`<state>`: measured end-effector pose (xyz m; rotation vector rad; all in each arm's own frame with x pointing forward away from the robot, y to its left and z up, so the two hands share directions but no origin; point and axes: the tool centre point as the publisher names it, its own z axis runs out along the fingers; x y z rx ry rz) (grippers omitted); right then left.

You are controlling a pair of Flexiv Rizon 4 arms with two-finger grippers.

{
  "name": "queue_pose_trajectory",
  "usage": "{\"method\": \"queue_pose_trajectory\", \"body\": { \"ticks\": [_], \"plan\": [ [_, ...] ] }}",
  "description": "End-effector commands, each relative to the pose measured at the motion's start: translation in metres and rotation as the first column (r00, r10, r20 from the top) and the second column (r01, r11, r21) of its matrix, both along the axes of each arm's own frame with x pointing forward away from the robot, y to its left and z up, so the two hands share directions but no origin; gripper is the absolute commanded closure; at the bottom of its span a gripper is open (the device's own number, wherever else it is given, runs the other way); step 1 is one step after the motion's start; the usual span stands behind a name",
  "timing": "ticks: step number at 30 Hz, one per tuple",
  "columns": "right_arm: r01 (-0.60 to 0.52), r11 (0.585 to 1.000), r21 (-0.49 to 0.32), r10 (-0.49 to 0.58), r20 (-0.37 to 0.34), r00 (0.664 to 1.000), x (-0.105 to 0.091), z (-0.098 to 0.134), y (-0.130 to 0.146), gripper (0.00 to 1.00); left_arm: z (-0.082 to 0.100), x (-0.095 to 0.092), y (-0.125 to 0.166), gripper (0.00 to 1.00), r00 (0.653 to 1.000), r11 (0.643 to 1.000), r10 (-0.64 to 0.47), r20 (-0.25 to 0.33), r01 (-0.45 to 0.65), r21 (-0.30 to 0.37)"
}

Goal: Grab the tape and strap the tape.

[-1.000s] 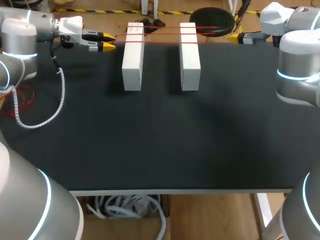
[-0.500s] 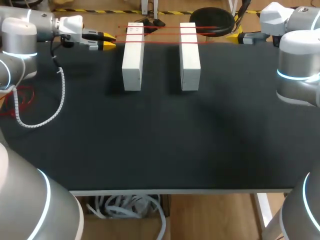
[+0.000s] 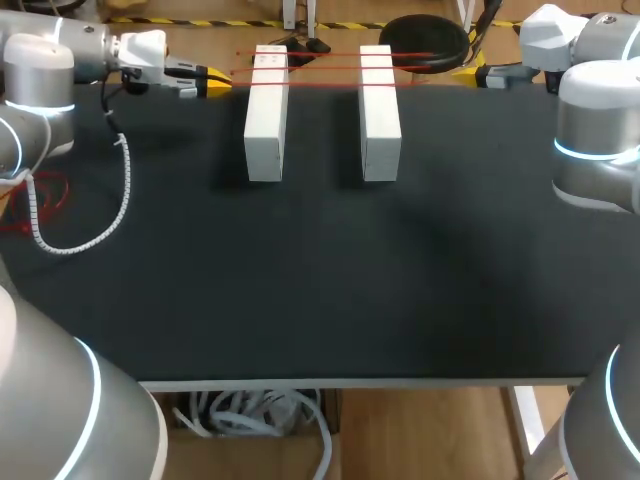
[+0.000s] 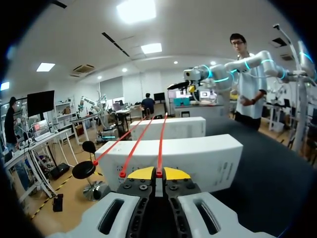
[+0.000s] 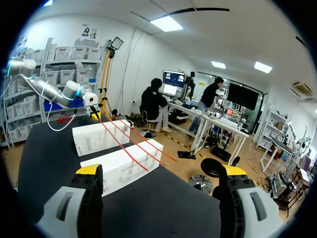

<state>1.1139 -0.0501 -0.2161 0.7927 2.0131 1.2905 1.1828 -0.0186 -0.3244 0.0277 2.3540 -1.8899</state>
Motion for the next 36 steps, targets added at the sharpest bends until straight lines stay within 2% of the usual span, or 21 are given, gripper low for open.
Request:
{"method": "queue_pose_trajectory", "body": {
  "ticks": [1,8,12,16,24,36],
  "plan": [
    [0.0,1.0,0.0,0.0,0.0,1.0,0.0,0.0,0.0,0.0,0.0,0.004,0.001,1.0,1.0,1.0,-0.013,-0.002,0.013,-0.002],
    [0.0,1.0,0.0,0.0,0.0,1.0,0.0,0.0,0.0,0.0,0.005,0.0,-0.002,1.0,1.0,1.0,-0.016,0.01,0.016,0.016],
    [0.0,1.0,0.0,0.0,0.0,1.0,0.0,0.0,0.0,0.0,0.012,-0.006,-0.005,1.0,0.999,0.997,-0.002,0.034,0.0,0.074],
    [0.0,1.0,0.0,0.0,0.0,1.0,0.0,0.0,0.0,0.0,0.02,-0.016,-0.007,1.0,0.998,0.992,0.016,0.063,-0.024,0.125],
    [0.0,1.0,0.0,0.0,0.0,1.0,0.0,0.0,0.0,0.0,0.037,-0.041,-0.005,1.0,0.994,0.984,0.076,0.075,-0.087,0.158],
    [0.0,1.0,0.0,0.0,0.0,1.0,0.0,0.0,0.0,0.0,0.061,-0.068,-0.001,1.0,0.984,0.934,0.138,0.109,-0.166,0.315]
  ]
}}
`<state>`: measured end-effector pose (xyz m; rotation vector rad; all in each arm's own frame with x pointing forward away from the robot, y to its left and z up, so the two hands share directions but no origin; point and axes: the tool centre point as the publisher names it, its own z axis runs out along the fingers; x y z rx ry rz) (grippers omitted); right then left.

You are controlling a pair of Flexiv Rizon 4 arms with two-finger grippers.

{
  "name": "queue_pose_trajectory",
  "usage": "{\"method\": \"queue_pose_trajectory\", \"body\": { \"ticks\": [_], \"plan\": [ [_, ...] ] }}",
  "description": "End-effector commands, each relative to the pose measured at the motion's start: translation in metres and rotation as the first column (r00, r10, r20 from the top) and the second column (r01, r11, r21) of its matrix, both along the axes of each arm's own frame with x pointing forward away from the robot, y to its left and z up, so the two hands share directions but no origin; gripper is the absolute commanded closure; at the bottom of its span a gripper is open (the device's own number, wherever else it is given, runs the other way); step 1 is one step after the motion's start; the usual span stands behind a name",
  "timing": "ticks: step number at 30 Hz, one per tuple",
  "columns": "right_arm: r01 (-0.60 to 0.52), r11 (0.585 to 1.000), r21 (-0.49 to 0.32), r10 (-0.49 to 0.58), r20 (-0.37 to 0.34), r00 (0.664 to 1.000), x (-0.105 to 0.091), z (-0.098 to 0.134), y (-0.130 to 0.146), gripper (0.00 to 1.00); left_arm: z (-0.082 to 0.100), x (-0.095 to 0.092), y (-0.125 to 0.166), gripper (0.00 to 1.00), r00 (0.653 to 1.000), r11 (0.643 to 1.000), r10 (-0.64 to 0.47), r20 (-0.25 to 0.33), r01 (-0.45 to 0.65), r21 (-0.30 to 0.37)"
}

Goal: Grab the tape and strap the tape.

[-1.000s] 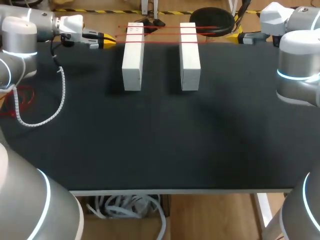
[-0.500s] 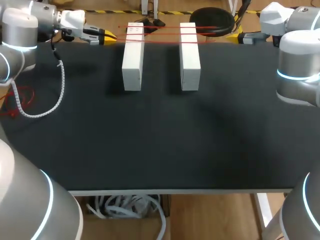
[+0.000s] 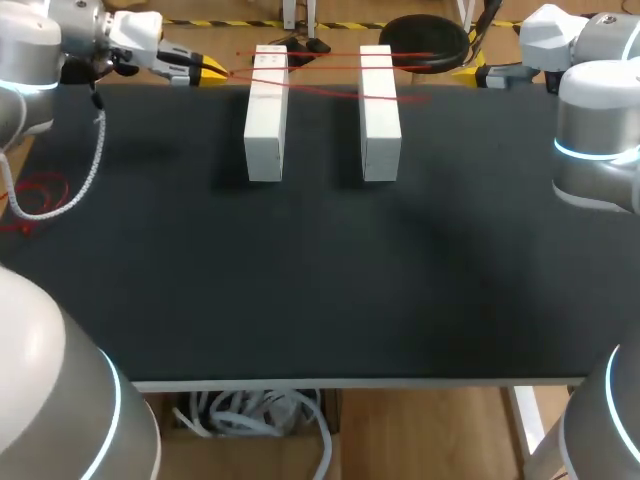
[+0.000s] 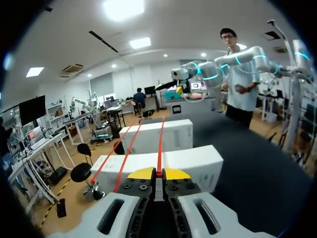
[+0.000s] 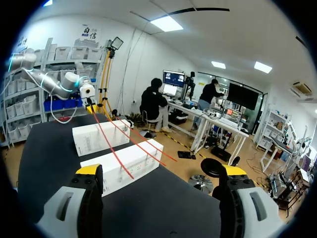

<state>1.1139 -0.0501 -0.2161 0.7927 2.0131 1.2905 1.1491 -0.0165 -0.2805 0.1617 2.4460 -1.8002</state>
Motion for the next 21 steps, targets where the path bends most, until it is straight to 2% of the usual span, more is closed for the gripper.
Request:
{"method": "queue_pose_trajectory", "body": {
  "ticks": [1,11,21],
  "plan": [
    [0.0,1.0,0.0,0.0,0.0,1.0,0.0,0.0,0.0,0.0,0.019,-0.037,-0.003,1.0,0.969,0.942,0.23,0.095,-0.246,0.228],
    [0.0,1.0,0.0,0.0,0.0,1.0,0.0,0.0,0.0,0.0,0.039,-0.06,-0.011,1.0,0.945,0.898,0.3,0.127,-0.325,0.297],
    [0.0,1.0,0.0,0.0,0.0,1.0,0.0,0.0,0.0,0.0,0.061,-0.083,-0.011,1.0,0.915,0.867,0.373,0.154,-0.403,0.295]
  ]
}}
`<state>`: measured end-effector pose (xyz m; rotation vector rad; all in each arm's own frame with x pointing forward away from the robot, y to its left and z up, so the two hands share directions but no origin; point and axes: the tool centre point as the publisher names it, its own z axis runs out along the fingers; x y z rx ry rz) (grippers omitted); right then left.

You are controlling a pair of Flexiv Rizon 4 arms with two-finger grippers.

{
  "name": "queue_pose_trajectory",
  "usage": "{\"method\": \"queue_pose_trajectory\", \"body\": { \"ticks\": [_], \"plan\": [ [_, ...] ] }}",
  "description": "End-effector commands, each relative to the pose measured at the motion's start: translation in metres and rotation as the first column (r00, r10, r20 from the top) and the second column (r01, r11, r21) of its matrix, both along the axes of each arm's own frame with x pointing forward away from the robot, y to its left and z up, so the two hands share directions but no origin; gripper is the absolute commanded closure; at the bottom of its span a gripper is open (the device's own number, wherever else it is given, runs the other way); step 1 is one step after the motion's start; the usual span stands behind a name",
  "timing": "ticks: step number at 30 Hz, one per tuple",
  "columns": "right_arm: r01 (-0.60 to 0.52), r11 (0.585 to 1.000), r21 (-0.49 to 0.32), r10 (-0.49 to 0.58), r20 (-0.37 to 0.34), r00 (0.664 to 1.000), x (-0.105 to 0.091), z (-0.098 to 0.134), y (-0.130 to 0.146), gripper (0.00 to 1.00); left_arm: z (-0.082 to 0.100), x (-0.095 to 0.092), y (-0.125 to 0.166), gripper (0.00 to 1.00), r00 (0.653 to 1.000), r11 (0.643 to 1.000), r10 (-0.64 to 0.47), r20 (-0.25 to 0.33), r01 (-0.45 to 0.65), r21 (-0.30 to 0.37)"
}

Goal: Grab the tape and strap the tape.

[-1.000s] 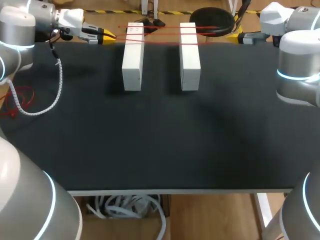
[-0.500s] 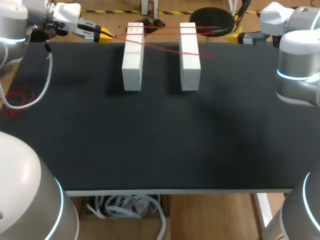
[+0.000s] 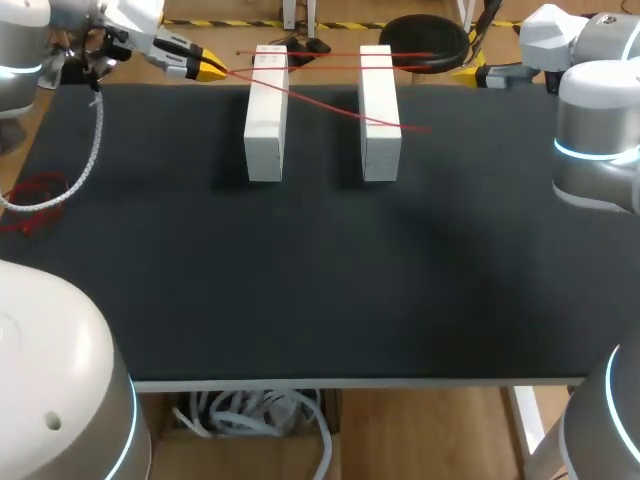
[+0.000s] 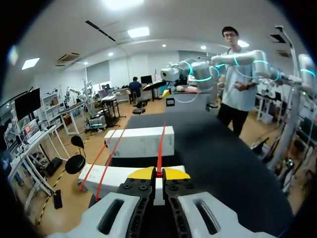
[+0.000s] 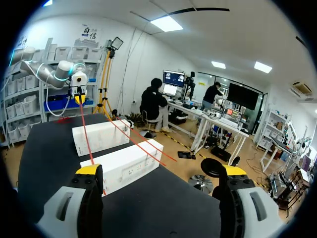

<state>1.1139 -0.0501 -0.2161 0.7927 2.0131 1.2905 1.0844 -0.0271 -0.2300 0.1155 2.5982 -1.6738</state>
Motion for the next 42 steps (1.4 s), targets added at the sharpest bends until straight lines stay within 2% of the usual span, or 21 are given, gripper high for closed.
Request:
{"method": "queue_pose_trajectory", "body": {
  "ticks": [1,16,19,27,33,34,42],
  "plan": [
    [0.0,1.0,0.0,0.0,0.0,1.0,0.0,0.0,0.0,0.0,0.013,-0.021,-0.001,1.0,0.91,0.902,0.356,0.213,-0.394,0.178],
    [0.0,1.0,0.0,0.0,0.0,1.0,0.0,0.0,0.0,0.0,0.033,-0.057,0.0,1.0,0.86,0.852,0.457,0.229,-0.497,0.165],
    [0.0,1.0,0.0,0.0,0.0,1.0,0.0,0.0,0.0,0.0,0.038,-0.063,0.003,1.0,0.868,0.867,0.433,0.244,-0.475,0.153],
    [0.0,1.0,0.0,0.0,0.0,1.0,0.0,0.0,0.0,0.0,0.055,-0.077,0.012,1.0,0.915,0.932,0.298,0.27,-0.34,0.124],
    [0.0,1.0,0.0,0.0,0.0,1.0,0.0,0.0,0.0,0.0,0.067,-0.081,0.013,1.0,0.947,0.969,0.189,0.261,-0.222,0.104],
    [0.0,1.0,0.0,0.0,0.0,1.0,0.0,0.0,0.0,0.0,0.07,-0.081,0.013,1.0,0.954,0.98,0.179,0.24,-0.196,0.045],
    [0.0,1.0,0.0,0.0,0.0,1.0,0.0,0.0,0.0,0.0,0.077,-0.081,0.014,1.0,0.973,0.995,0.095,0.21,-0.089,-0.036]
  ]
}}
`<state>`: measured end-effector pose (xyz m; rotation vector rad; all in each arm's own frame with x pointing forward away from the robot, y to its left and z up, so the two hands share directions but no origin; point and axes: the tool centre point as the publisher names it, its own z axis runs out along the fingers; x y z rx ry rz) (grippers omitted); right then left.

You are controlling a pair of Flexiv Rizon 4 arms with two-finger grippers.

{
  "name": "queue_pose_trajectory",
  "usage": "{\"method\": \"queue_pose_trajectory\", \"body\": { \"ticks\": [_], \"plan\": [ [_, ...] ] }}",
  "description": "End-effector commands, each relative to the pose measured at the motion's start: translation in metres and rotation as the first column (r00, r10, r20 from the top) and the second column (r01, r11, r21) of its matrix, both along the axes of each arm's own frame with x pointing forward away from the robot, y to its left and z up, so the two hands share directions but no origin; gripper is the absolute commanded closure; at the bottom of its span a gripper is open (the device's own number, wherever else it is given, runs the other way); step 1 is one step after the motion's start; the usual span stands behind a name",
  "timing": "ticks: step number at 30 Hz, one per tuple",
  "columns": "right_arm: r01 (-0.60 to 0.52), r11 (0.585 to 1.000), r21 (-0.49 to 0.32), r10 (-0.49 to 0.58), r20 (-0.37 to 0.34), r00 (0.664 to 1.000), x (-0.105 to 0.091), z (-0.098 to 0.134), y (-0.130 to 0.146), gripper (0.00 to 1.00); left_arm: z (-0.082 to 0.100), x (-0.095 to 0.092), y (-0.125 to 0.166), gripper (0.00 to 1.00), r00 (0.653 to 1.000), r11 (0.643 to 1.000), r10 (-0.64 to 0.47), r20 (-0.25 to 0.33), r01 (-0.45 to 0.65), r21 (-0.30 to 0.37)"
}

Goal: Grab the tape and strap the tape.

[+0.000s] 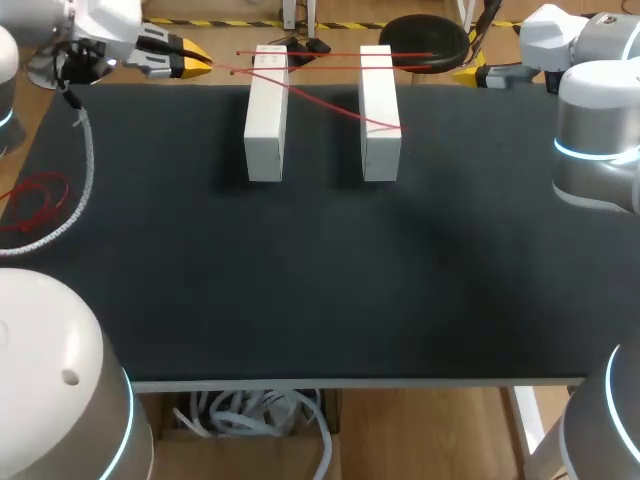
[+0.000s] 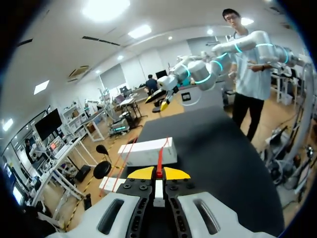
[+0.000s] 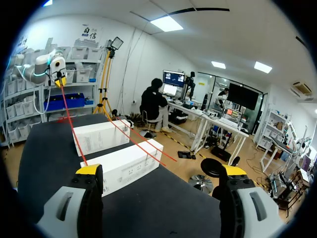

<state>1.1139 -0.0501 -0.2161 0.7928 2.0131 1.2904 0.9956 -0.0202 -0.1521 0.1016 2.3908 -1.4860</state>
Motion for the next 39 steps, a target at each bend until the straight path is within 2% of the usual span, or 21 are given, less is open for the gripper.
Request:
{"method": "queue_pose_trajectory", "body": {
  "ticks": [1,3,4,11,13,16,20,26,31,33,37,39],
  "plan": [
    [0.0,1.0,0.0,0.0,0.0,1.0,0.0,0.0,0.0,0.0,-0.001,0.007,0.007,1.0,0.997,0.996,-0.078,-0.016,0.077,-0.054],
    [0.0,1.0,0.0,0.0,0.0,1.0,0.0,0.0,0.0,0.0,-0.001,0.006,0.006,1.0,0.996,0.993,-0.091,-0.025,0.088,-0.076],
    [0.0,1.0,0.0,0.0,0.0,1.0,0.0,0.0,0.0,0.0,0.0,0.006,0.006,1.0,0.995,0.989,-0.097,-0.031,0.093,-0.113],
    [0.0,1.0,0.0,0.0,0.0,1.0,0.0,0.0,0.0,0.0,0.004,0.003,0.005,1.0,0.991,0.963,-0.117,-0.059,0.099,-0.251],
    [0.0,1.0,0.0,0.0,0.0,1.0,0.0,0.0,0.0,0.0,0.006,0.001,0.004,1.0,0.991,0.946,-0.117,-0.06,0.093,-0.31],
    [0.0,1.0,0.0,0.0,0.0,1.0,0.0,0.0,0.0,0.0,0.006,0.001,0.002,1.0,0.991,0.931,-0.115,-0.067,0.084,-0.355],
    [0.0,1.0,0.0,0.0,0.0,1.0,0.0,0.0,0.0,0.0,0.008,0.001,0.0,1.0,0.991,0.894,-0.101,-0.083,0.053,-0.445],
    [0.0,1.0,0.0,0.0,0.0,1.0,0.0,0.0,0.0,0.0,0.011,-0.002,-0.004,1.0,0.99,0.865,-0.114,-0.078,0.06,-0.498],
    [0.0,1.0,0.0,0.0,0.0,1.0,0.0,0.0,0.0,0.0,0.009,-0.003,-0.007,1.0,0.986,0.828,-0.132,-0.097,0.056,-0.557],
    [0.0,1.0,0.0,0.0,0.0,1.0,0.0,0.0,0.0,0.0,0.01,-0.003,-0.007,1.0,0.985,0.818,-0.144,-0.091,0.067,-0.571],
    [0.0,1.0,0.0,0.0,0.0,1.0,0.0,0.0,0.0,0.0,0.012,-0.004,-0.005,1.0,0.983,0.773,-0.169,-0.075,0.085,-0.629],
    [0.0,1.0,0.0,0.0,0.0,1.0,0.0,0.0,0.0,0.0,0.013,-0.004,-0.004,1.0,0.982,0.766,-0.178,-0.065,0.097,-0.635]
  ]
}}
